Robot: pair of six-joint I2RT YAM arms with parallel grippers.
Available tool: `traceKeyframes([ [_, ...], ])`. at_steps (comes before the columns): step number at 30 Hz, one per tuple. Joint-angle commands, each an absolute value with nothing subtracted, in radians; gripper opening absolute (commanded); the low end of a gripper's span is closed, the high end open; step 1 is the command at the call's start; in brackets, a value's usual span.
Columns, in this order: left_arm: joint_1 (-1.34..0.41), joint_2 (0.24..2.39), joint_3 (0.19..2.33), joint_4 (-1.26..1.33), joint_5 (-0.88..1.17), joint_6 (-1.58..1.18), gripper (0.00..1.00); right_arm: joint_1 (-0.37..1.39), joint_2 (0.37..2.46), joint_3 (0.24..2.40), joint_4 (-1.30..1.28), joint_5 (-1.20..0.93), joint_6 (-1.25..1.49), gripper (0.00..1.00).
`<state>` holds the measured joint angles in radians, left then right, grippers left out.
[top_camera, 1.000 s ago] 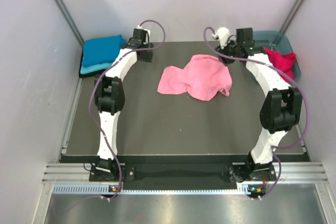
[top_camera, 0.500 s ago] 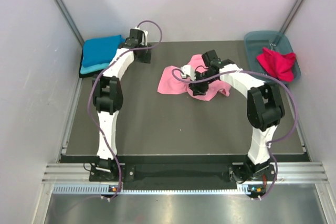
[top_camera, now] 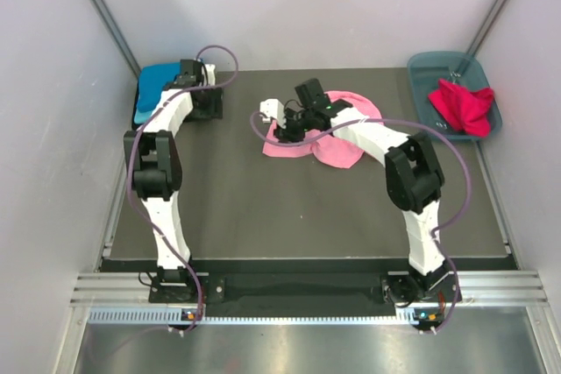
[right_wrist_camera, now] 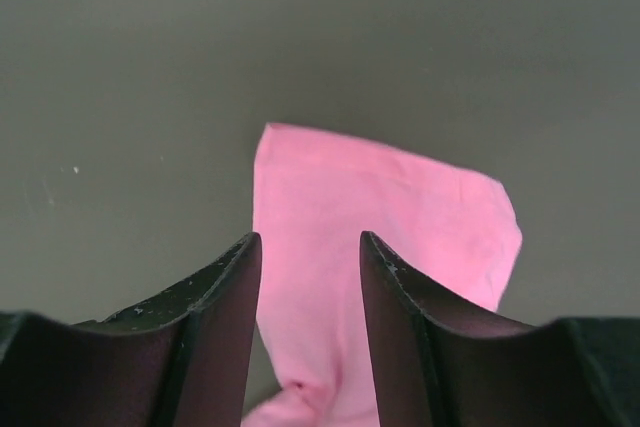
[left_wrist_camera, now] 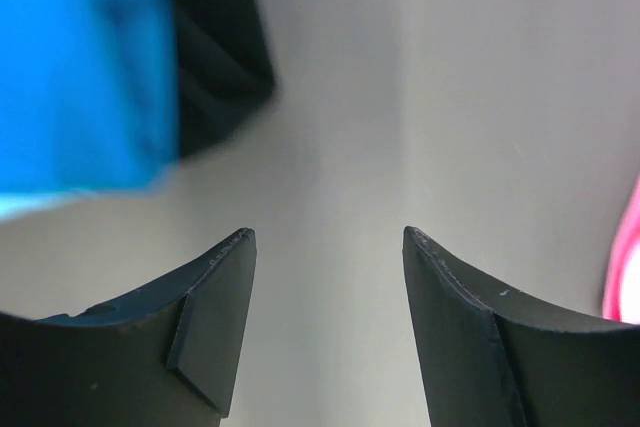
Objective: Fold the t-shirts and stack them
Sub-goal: Flatten the tshirt out
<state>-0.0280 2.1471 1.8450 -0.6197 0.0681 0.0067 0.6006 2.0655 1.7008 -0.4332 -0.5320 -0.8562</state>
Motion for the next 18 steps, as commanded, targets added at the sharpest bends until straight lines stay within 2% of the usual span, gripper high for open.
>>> traceKeyframes([
  [1, -0.045, 2.019, 1.761, -0.54, 0.164, 0.063, 0.65, 0.647, 2.137, 1.794, -0.384, -0.549, -0.781, 0.44],
  [10, 0.073, 1.944, 1.726, -0.615, 0.348, 0.075, 0.62, 0.71, 2.275, 1.927, -0.41, -0.508, -0.73, 0.44],
  [18, 0.127, 1.939, 1.755, -0.615, 0.357, 0.12, 0.6, 0.71, 2.313, 1.928, -0.446, -0.449, -0.788, 0.45],
])
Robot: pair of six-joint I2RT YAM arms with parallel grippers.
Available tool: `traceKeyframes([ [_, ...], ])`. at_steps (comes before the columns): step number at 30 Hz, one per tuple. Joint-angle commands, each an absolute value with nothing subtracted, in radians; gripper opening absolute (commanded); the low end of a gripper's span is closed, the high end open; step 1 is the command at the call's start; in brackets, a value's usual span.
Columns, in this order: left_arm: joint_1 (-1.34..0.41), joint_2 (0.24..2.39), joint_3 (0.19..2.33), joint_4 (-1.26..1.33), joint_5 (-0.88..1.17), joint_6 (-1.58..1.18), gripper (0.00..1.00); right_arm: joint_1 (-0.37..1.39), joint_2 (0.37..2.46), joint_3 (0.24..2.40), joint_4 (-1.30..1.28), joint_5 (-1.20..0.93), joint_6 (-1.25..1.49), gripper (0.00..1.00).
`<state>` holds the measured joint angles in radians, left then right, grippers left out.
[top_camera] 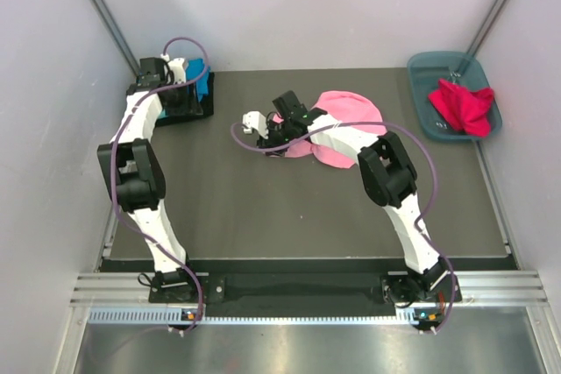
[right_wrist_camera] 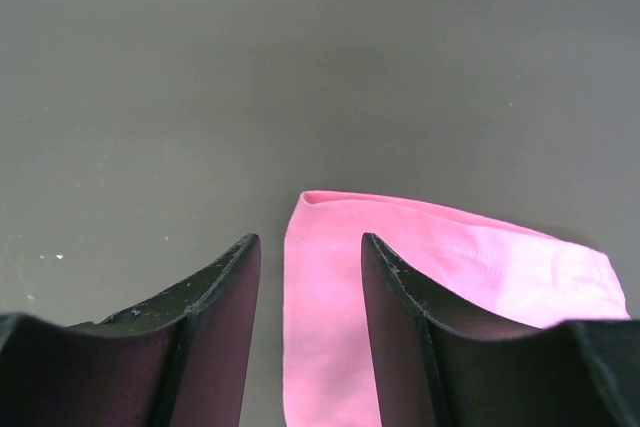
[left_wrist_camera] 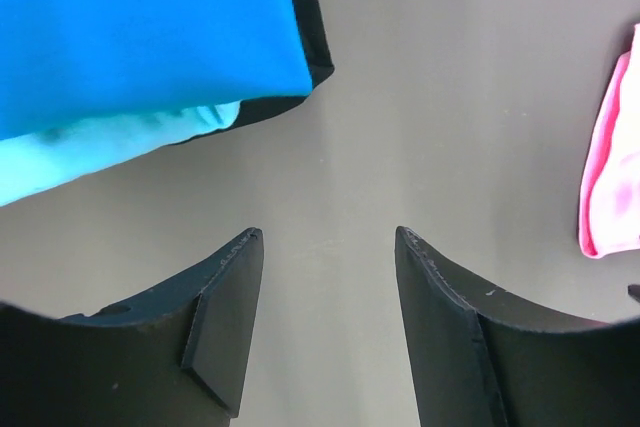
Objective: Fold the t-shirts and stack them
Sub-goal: Flatten the tshirt out
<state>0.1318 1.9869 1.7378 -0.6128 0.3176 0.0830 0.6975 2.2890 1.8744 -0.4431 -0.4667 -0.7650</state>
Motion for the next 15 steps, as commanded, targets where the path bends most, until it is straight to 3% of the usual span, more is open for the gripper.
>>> traceKeyframes([
  [1, 0.133, 1.94, 1.761, -0.618, 0.36, 0.12, 0.6, 0.706, 2.315, 1.927, -0.445, -0.449, -0.788, 0.45],
  [15, 0.138, 1.962, 1.79, -0.621, 0.359, 0.15, 0.6, 0.696, 2.358, 1.937, -0.358, -0.471, -0.724, 0.46],
])
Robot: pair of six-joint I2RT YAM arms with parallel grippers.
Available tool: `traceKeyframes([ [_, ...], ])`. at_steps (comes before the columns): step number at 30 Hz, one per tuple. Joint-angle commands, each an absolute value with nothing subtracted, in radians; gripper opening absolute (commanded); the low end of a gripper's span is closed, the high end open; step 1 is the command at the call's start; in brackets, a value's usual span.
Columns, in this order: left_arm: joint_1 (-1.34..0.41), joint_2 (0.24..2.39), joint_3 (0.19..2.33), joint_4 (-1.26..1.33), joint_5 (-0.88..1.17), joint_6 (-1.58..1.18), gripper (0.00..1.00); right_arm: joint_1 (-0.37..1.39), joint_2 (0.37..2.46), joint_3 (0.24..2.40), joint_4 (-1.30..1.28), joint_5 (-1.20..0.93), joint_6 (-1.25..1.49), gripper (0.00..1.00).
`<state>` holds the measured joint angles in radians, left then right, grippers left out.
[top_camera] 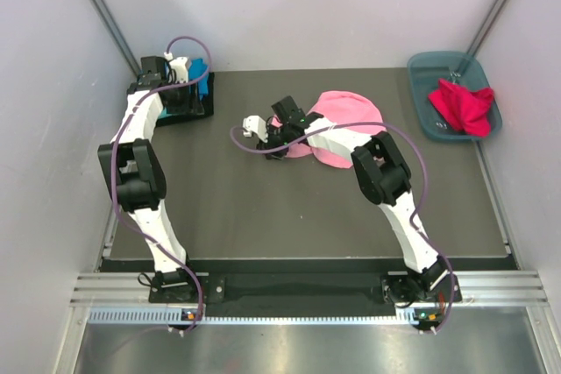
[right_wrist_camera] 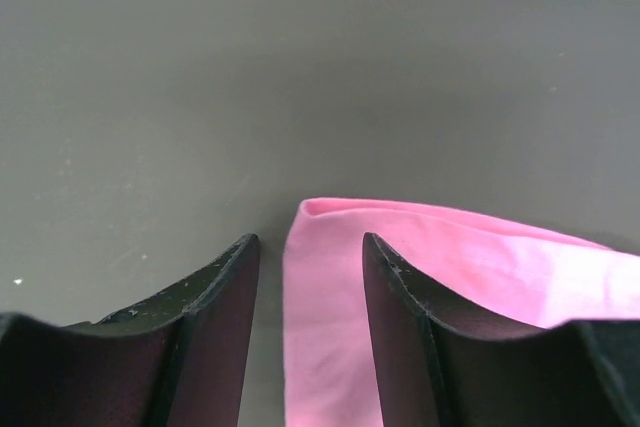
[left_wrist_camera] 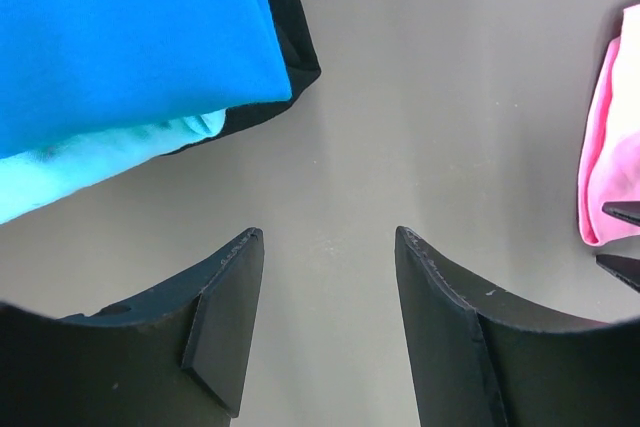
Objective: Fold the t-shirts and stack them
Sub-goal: Flatten the tshirt out
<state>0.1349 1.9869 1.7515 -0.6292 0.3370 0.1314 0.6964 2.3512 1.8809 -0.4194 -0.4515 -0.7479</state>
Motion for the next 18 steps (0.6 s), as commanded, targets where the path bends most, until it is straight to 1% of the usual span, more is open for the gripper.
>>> traceKeyframes([
  [1, 0.138, 1.962, 1.79, -0.621, 0.36, 0.15, 0.6, 0.695, 2.361, 1.94, -0.353, -0.471, -0.716, 0.47],
  [6, 0.138, 1.968, 1.796, -0.629, 0.357, 0.149, 0.6, 0.693, 2.37, 1.96, -0.356, -0.477, -0.716, 0.45],
  [8, 0.137, 1.967, 1.795, -0.624, 0.359, 0.144, 0.6, 0.693, 2.375, 1.965, -0.359, -0.479, -0.718, 0.41],
  [11, 0.138, 1.968, 1.793, -0.621, 0.362, 0.14, 0.6, 0.693, 2.379, 1.976, -0.377, -0.483, -0.722, 0.38],
  [13, 0.138, 1.968, 1.793, -0.623, 0.362, 0.141, 0.6, 0.692, 2.378, 1.979, -0.377, -0.485, -0.723, 0.38],
  [18, 0.138, 1.97, 1.793, -0.621, 0.362, 0.141, 0.6, 0.695, 2.376, 1.977, -0.411, -0.503, -0.724, 0.41],
])
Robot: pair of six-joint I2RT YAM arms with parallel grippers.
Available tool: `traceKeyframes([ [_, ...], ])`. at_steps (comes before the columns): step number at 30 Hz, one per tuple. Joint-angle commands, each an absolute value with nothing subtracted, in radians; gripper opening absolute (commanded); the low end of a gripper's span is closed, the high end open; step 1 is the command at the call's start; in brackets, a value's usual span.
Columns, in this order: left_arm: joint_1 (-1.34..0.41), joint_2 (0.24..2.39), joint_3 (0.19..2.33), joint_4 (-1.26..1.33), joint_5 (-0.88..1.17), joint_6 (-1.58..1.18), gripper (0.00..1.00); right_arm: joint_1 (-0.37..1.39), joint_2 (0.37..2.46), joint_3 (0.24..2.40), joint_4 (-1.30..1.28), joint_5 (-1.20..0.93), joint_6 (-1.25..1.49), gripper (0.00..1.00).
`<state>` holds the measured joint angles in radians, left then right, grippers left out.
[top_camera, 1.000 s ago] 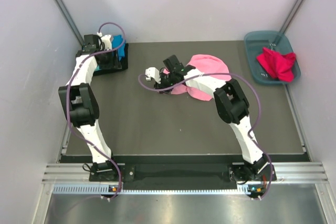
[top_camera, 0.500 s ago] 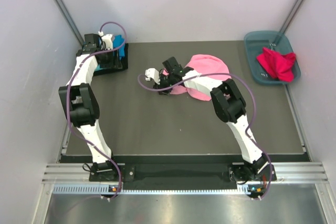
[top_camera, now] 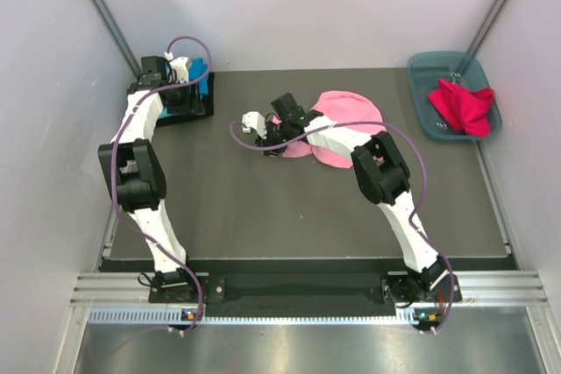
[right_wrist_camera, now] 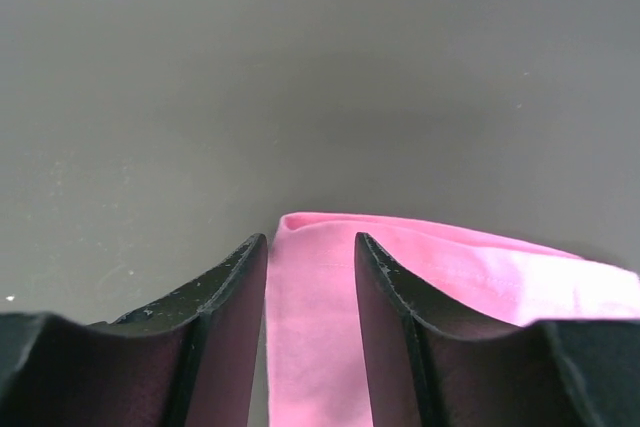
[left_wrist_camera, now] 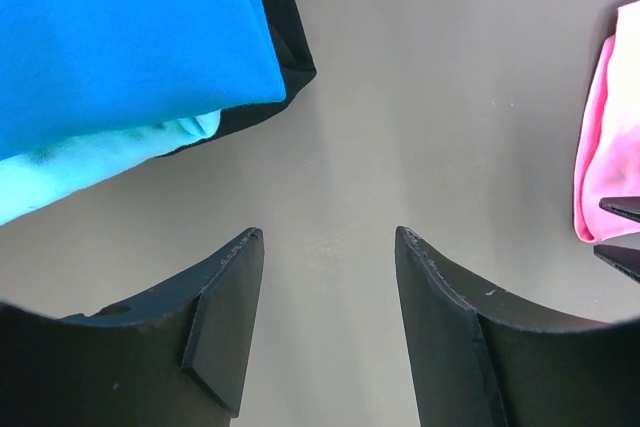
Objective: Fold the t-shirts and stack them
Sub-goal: Flatten the tshirt out
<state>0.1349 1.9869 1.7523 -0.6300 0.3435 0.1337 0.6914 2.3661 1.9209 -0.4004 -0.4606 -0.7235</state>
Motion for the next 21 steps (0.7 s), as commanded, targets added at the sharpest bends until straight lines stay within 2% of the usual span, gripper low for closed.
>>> traceKeyframes([
  [1, 0.137, 1.968, 1.792, -0.62, 0.362, 0.143, 0.6, 0.696, 2.376, 1.979, -0.417, -0.506, -0.726, 0.42],
  [12, 0.14, 1.948, 1.779, -0.637, 0.359, 0.133, 0.59, 0.712, 2.379, 1.98, -0.437, -0.506, -0.745, 0.47],
  [21, 0.14, 1.934, 1.809, -0.676, 0.382, 0.094, 0.59, 0.719, 2.393, 2.002, -0.456, -0.488, -0.752, 0.42],
])
